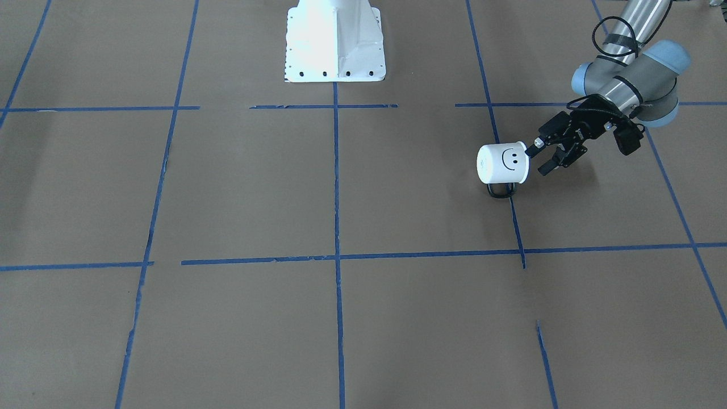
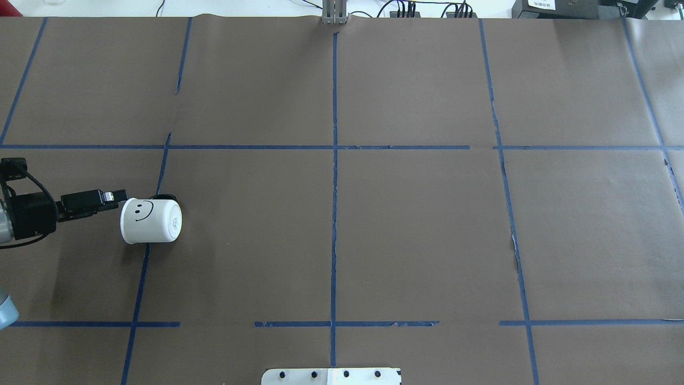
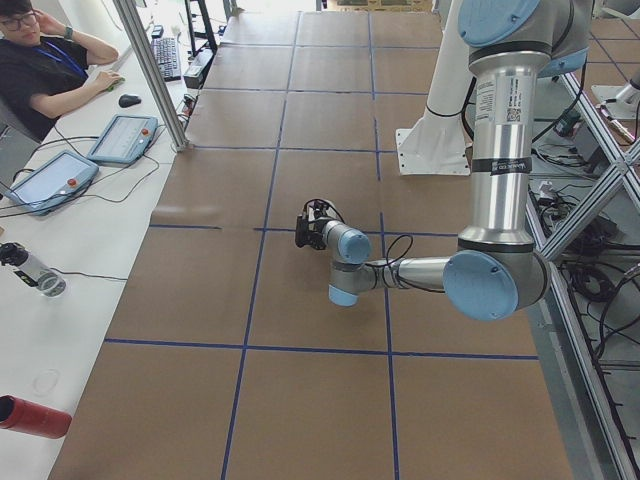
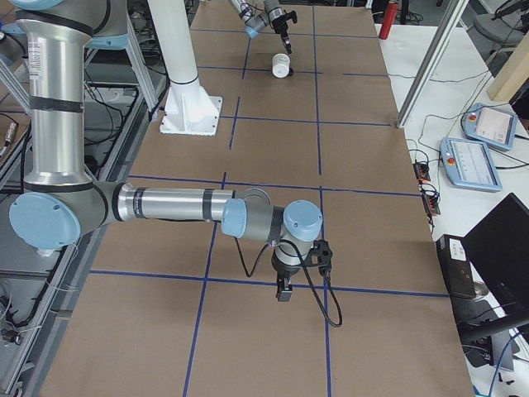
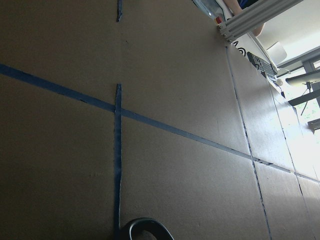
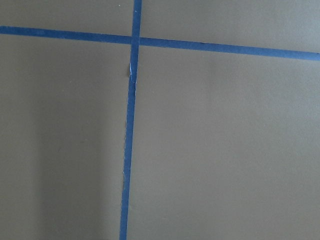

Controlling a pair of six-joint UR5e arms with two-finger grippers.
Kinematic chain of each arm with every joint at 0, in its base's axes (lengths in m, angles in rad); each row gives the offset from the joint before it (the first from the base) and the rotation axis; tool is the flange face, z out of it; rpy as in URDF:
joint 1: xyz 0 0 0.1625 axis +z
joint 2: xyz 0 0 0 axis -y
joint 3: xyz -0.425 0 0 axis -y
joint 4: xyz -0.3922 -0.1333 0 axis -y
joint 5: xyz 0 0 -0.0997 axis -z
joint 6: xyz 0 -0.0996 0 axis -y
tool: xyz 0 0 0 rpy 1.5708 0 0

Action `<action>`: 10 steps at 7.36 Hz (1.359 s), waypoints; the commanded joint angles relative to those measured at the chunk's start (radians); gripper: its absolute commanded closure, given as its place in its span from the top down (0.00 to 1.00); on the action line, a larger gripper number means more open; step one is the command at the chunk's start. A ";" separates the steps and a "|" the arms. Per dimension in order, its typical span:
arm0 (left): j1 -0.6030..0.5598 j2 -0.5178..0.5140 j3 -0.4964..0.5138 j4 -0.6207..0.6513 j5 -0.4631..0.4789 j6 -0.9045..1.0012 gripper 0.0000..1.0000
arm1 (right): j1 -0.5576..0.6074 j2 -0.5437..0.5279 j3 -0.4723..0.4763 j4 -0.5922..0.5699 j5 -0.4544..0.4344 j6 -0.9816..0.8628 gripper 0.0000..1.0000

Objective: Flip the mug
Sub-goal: 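Insert the left gripper into the mug rim and close on it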

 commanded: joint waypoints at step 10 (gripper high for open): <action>0.083 -0.049 0.034 -0.125 0.016 -0.102 0.49 | 0.000 0.000 0.000 0.000 0.000 0.000 1.00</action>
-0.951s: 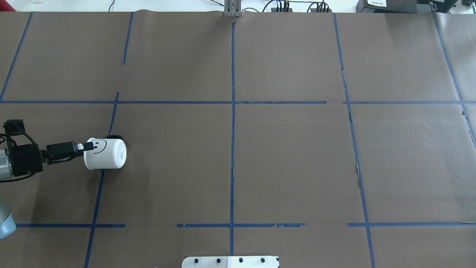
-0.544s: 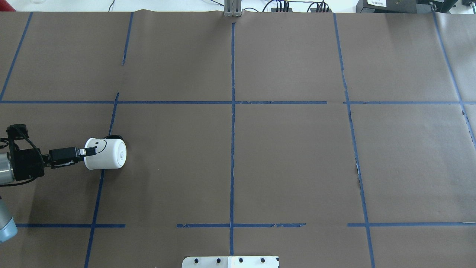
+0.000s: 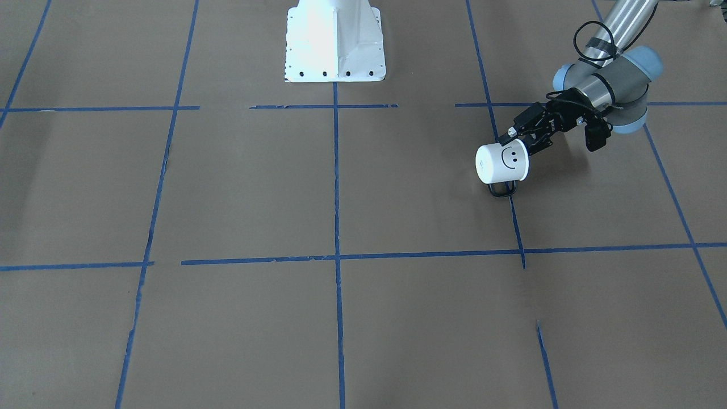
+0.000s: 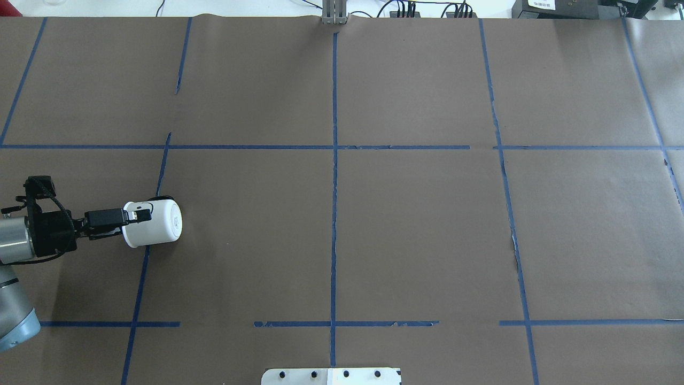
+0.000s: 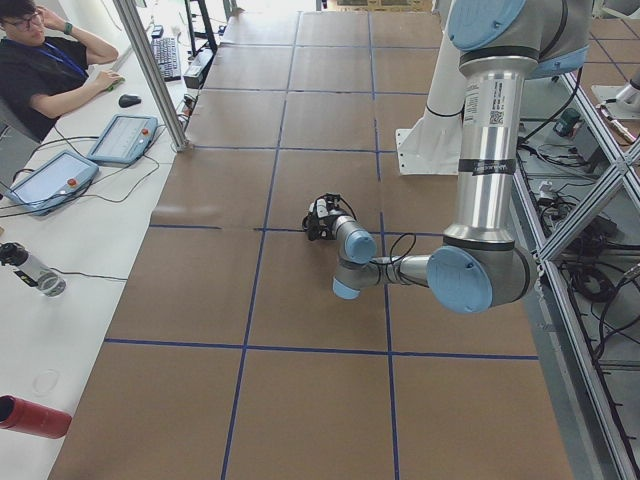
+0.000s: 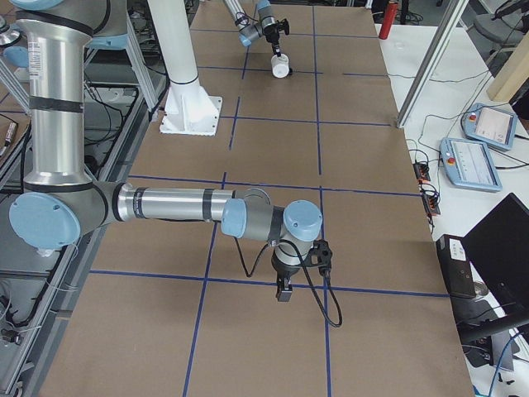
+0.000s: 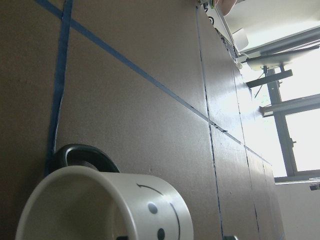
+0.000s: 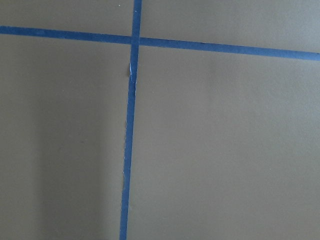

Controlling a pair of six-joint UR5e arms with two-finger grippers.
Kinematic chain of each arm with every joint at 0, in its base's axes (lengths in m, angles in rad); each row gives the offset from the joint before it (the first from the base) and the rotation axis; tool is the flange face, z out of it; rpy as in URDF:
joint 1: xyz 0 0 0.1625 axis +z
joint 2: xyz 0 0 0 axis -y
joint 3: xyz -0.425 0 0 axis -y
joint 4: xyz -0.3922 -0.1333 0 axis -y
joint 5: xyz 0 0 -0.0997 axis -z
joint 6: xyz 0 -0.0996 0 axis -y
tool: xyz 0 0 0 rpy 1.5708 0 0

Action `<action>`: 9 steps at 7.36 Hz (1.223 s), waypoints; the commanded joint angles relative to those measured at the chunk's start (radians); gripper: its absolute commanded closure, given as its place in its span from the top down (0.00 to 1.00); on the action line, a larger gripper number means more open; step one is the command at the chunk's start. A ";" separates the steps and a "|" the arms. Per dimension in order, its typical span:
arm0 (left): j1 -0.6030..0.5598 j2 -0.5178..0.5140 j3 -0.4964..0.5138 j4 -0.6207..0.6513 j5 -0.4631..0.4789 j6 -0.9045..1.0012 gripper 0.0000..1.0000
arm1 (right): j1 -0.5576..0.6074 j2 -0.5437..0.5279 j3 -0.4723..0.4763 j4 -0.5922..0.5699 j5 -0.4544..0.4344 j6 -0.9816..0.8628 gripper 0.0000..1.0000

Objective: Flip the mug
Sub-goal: 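Insert the left gripper into the mug rim and close on it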

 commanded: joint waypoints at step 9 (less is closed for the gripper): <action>-0.056 0.011 -0.199 0.230 -0.070 -0.076 0.00 | 0.000 0.000 0.000 0.000 0.000 0.000 1.00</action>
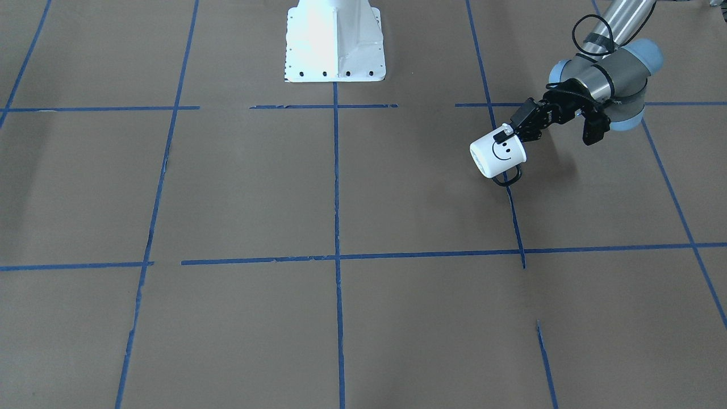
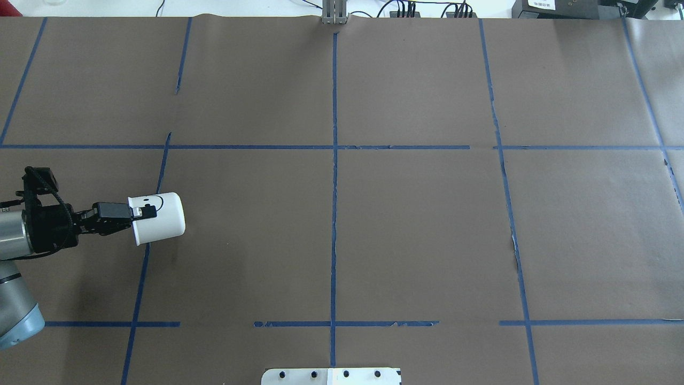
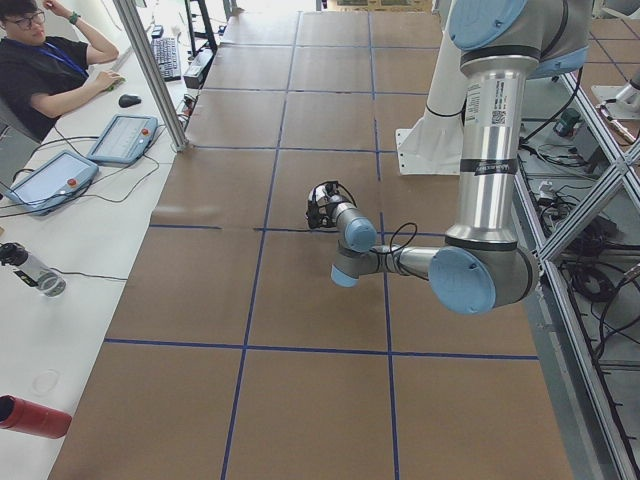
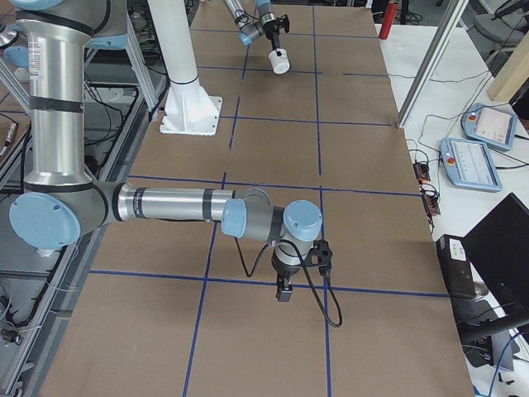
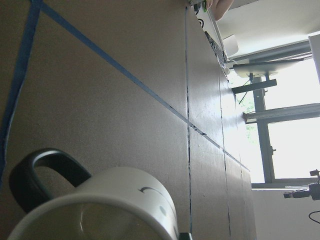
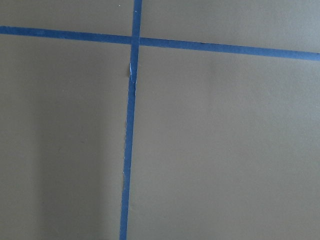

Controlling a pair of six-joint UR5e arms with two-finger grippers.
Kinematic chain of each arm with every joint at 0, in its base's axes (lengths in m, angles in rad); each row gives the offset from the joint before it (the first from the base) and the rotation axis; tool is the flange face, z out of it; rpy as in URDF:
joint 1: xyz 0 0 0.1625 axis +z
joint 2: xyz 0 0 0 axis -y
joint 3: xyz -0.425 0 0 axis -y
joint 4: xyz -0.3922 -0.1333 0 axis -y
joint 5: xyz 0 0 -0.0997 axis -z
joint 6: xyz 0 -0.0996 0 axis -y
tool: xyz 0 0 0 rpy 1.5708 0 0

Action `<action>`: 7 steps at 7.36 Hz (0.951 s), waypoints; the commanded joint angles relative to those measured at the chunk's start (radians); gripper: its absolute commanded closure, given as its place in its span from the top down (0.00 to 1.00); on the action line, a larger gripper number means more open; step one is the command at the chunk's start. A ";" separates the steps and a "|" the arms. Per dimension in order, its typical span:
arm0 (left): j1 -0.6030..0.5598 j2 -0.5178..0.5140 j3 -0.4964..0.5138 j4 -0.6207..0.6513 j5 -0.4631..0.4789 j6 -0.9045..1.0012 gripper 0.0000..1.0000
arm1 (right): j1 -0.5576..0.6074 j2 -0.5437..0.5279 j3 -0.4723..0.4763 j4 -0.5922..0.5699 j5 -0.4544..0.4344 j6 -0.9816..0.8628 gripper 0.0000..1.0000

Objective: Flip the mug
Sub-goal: 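Lift the mug with the left gripper and rotate it upright toward the table center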

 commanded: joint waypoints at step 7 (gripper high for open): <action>-0.036 -0.366 -0.369 1.186 -0.050 0.015 0.00 | 0.000 0.000 0.000 0.000 0.000 0.000 1.00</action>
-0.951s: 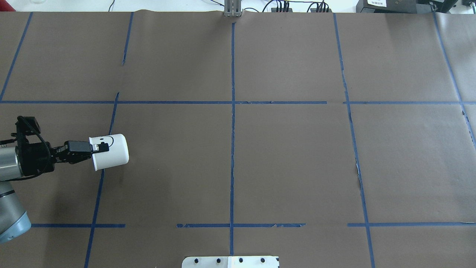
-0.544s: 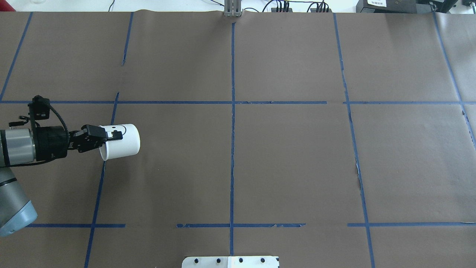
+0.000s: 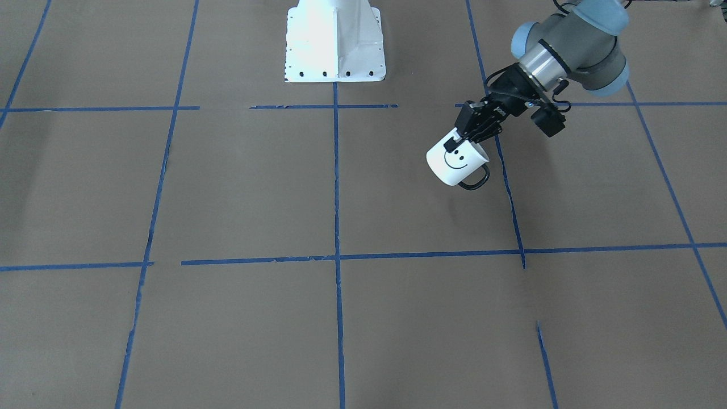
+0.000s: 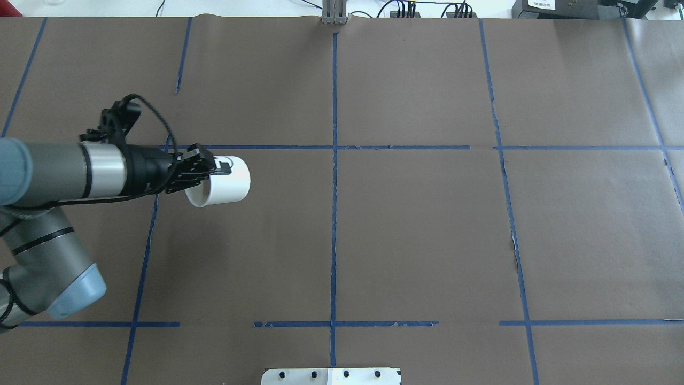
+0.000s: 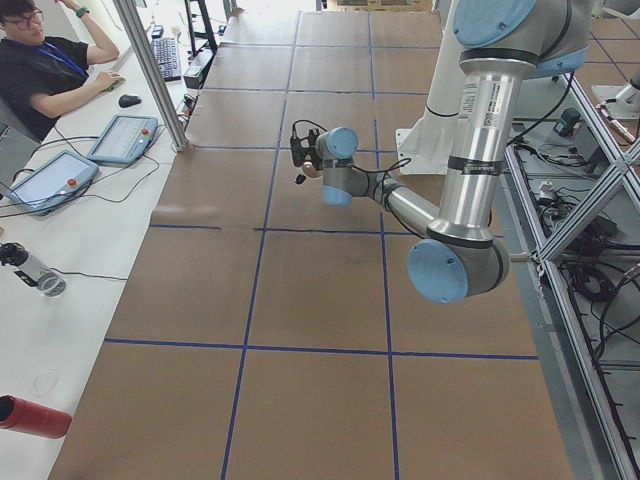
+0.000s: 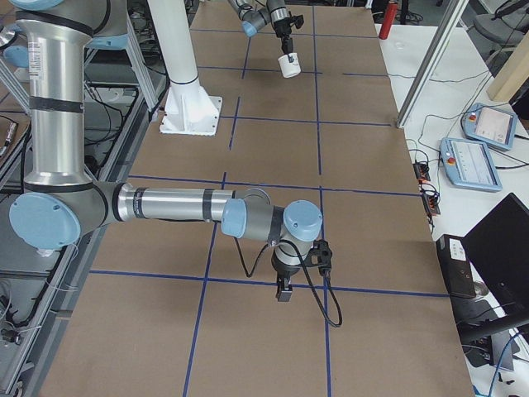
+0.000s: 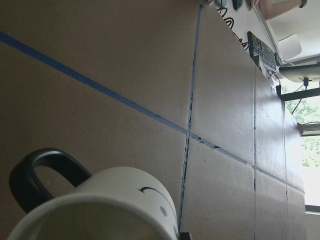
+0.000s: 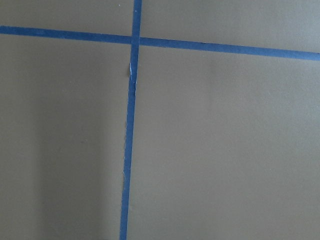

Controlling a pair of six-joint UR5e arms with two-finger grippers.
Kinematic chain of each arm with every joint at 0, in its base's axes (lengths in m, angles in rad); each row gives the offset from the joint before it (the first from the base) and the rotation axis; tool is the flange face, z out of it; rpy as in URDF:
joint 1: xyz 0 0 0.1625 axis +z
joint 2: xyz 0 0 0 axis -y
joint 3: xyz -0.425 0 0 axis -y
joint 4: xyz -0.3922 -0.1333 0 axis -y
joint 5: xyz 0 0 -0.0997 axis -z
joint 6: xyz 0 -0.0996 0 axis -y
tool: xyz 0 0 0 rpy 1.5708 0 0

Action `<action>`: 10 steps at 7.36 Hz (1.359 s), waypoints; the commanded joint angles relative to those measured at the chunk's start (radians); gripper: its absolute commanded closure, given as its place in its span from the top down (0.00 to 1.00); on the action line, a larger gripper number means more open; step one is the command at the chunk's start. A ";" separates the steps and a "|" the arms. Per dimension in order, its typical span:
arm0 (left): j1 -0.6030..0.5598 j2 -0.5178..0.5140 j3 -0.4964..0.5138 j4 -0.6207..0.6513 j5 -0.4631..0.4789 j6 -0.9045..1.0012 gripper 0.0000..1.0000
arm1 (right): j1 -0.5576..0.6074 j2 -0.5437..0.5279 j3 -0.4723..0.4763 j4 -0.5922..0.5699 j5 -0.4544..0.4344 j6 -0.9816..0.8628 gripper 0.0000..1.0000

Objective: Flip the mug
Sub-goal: 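Lift the mug with the left gripper and rotate it upright toward the table center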

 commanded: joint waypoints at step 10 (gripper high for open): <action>0.204 -0.661 0.331 0.962 0.043 0.046 0.00 | 0.000 0.000 0.000 0.000 0.000 0.000 1.00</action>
